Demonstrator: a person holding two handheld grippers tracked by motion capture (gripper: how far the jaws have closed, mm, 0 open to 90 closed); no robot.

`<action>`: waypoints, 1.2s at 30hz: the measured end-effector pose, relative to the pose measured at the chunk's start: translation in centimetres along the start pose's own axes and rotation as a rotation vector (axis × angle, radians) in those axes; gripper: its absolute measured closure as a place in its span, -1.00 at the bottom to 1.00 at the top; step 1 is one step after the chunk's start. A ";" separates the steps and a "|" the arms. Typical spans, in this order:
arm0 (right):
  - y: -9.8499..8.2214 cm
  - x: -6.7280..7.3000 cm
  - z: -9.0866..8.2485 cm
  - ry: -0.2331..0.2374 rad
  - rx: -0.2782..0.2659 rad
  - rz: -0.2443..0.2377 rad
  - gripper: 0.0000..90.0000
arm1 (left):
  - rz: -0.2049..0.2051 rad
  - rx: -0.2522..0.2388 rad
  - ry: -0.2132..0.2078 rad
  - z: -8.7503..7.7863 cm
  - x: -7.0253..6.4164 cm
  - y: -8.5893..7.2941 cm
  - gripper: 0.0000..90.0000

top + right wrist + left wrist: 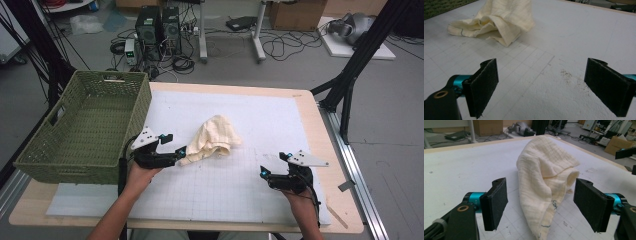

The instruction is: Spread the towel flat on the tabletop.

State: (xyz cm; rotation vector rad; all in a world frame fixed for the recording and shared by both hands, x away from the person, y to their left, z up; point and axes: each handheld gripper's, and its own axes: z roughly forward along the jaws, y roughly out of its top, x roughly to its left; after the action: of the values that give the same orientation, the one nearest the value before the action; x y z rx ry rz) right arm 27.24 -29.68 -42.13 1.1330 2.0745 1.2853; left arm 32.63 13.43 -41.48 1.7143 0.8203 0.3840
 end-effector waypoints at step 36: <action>-0.1 0.1 0.1 0.019 0.005 0.006 -0.70 | 0.174 0.238 -0.105 12.1 -3.5 4.8 -0.14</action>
State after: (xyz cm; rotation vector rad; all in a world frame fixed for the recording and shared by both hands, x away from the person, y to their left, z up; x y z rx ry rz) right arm 27.24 -29.57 -42.26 1.1339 2.0902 1.2990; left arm 39.38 1.79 -40.09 2.0182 0.6632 0.3197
